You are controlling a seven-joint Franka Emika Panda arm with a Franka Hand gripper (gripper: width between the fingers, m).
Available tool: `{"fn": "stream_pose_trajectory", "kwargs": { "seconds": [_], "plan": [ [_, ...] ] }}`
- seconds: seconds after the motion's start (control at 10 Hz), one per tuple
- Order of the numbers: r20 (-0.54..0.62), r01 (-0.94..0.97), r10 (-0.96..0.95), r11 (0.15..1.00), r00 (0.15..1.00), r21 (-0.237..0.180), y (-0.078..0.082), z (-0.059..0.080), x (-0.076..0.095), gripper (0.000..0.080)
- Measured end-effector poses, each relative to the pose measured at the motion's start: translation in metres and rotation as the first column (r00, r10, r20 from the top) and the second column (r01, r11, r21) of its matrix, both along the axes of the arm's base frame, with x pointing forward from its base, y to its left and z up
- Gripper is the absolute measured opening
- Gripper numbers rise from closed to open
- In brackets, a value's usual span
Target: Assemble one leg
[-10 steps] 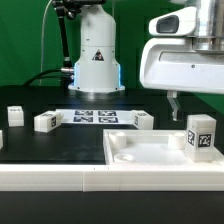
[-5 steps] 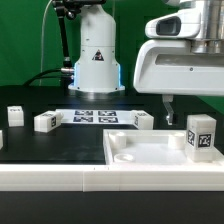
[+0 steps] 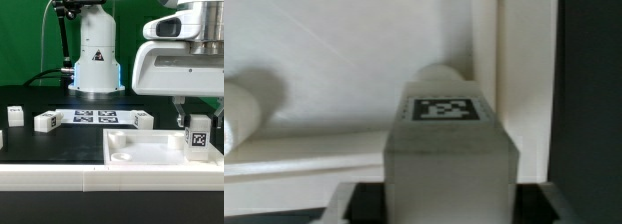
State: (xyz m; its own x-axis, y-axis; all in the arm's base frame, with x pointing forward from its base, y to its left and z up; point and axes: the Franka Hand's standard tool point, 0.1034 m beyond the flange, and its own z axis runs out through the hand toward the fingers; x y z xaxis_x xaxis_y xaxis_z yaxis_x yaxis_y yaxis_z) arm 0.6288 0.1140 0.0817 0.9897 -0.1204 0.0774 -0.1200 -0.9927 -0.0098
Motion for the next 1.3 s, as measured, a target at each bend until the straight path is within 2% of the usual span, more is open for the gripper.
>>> {"fn": "stream_pose_trajectory", "kwargs": {
  "seconds": [0.2,0.4,0.8,1.1,1.3],
  "plan": [
    [0.0,0.023,-0.023,1.0,1.0,0.002,0.0,0.0,0.0,0.0291],
    [-0.003,0.183,-0.183,0.983,0.983,0.019,0.0014,-0.0003,-0.0005,0.0291],
    [-0.021,0.545,-0.544,0.837,0.839,0.052,0.0016,-0.0013,-0.002,0.0291],
    [-0.038,0.763,-0.763,0.642,0.646,0.077,-0.001,-0.0025,-0.0029,0.0291],
    [-0.056,0.919,-0.919,0.385,0.39,0.087,0.0009,-0.0024,-0.005,0.0292]
  ]
}}
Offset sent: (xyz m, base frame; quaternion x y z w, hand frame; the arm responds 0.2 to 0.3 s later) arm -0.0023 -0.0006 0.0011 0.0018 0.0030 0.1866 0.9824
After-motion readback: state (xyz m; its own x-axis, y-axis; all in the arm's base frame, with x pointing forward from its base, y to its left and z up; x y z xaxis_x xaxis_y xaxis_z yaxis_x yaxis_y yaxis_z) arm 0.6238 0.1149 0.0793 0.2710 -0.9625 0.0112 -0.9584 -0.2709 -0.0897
